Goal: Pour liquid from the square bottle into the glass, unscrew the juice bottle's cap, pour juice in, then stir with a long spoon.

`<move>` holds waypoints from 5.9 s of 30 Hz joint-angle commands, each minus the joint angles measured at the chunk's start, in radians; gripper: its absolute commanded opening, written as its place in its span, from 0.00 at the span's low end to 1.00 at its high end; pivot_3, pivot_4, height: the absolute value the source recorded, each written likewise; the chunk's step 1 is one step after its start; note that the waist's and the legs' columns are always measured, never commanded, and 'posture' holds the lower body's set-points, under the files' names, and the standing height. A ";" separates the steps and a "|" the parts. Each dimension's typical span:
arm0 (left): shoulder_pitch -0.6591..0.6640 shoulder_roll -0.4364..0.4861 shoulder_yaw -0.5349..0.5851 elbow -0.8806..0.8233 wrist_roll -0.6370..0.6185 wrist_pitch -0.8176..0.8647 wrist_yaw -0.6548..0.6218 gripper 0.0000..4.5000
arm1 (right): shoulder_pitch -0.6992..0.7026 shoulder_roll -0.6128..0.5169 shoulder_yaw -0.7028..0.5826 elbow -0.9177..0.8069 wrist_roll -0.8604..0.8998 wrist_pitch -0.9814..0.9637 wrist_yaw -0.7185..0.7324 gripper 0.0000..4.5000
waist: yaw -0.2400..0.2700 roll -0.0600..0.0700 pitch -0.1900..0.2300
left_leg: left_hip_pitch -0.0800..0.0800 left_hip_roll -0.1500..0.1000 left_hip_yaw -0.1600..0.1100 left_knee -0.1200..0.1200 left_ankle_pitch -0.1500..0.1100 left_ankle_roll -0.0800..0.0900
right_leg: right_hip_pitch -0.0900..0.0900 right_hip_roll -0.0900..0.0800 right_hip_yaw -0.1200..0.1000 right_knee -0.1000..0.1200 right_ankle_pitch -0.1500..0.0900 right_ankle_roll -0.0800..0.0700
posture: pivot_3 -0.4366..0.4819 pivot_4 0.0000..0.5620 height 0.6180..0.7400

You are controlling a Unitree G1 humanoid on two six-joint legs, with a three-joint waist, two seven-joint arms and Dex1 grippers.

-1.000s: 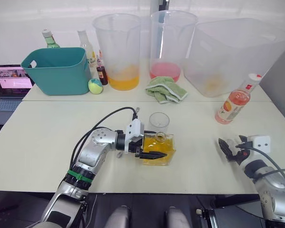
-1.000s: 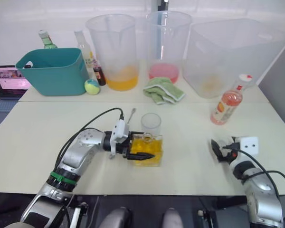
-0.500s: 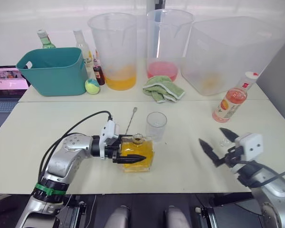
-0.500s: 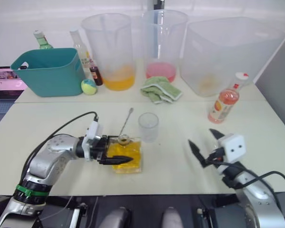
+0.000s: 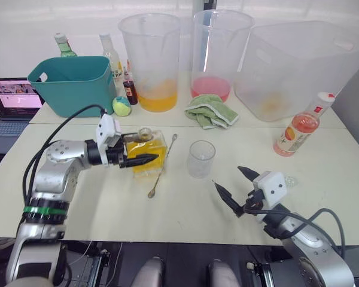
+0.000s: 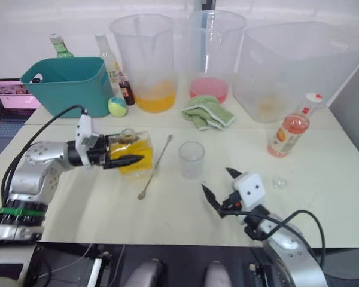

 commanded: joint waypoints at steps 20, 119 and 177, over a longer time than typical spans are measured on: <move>-0.477 -0.275 -0.167 0.787 0.545 -0.928 0.553 0.63 | -0.101 0.077 0.056 -0.049 -0.022 0.071 -0.076 0.99 | -0.031 -0.003 0.001 | -0.003 -0.001 -0.001 0.002 0.000 0.000 | -0.002 0.000 -0.002 0.008 0.000 0.000 | 0.48 0.27 0.98; -0.594 -0.204 -0.544 0.927 1.075 -1.105 1.242 0.63 | -0.095 0.118 0.054 -0.042 -0.037 0.081 -0.132 0.99 | -0.033 -0.003 0.001 | -0.008 -0.003 -0.001 0.006 0.001 -0.002 | -0.009 -0.001 -0.002 0.016 0.000 0.000 | 0.48 0.27 0.98; 0.106 -0.334 0.204 -0.202 0.228 0.155 1.087 1.00 | -0.522 -0.315 -0.100 0.211 0.369 0.197 0.548 1.00 | -0.019 -0.004 0.001 | -0.013 -0.005 -0.003 0.019 0.003 -0.004 | -0.008 -0.006 -0.004 0.016 0.000 0.001 | 0.48 0.27 0.98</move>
